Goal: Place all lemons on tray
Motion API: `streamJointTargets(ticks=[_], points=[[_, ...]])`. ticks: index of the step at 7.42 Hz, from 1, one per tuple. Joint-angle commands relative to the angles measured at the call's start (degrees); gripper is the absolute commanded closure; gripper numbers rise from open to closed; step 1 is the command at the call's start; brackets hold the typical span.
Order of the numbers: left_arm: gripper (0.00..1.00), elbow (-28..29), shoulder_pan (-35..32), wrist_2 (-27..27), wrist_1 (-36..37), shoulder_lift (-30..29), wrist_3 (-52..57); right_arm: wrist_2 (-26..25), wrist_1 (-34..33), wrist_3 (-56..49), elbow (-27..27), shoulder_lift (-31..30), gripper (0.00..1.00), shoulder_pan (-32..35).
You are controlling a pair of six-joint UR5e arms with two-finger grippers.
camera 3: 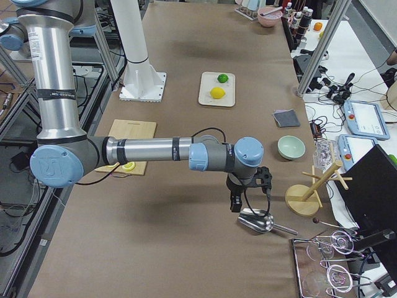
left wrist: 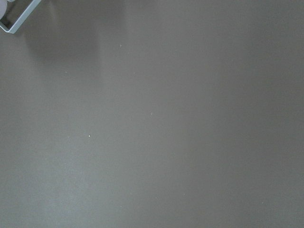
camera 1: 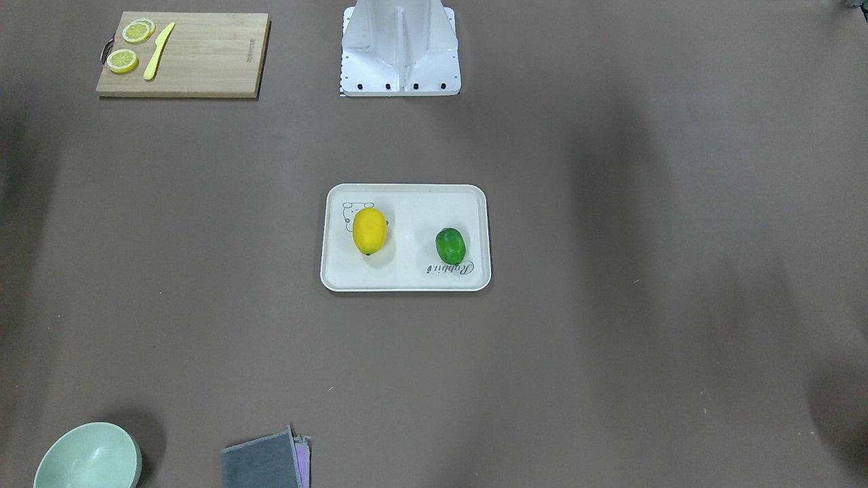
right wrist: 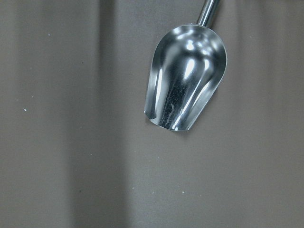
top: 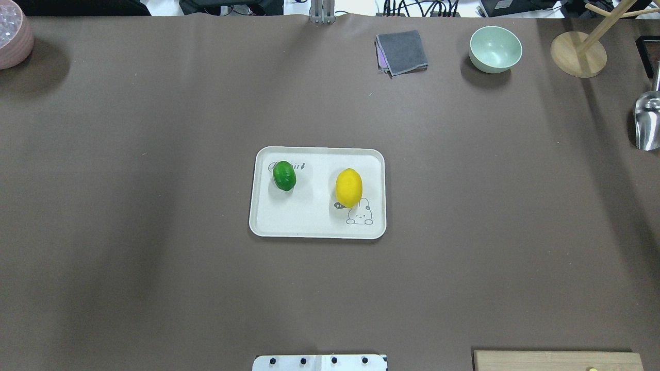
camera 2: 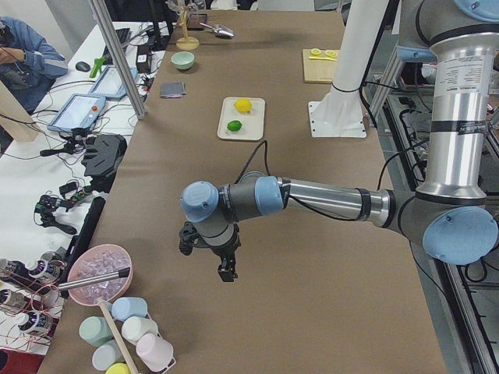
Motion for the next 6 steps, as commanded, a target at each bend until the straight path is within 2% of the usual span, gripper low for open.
streamJointTargets(ticks=[1,6], points=[[0.02,2.75,0.0,-0.03,-5.24,2.19,-0.09,-0.16,-1.47,0.22,2.36,-0.22,0.0,0.09],[0.02,2.24,-0.08,-0.2,-4.98,1.92,-0.09,-0.86,-1.48,0.22,2.38,-0.32,0.0,0.97]])
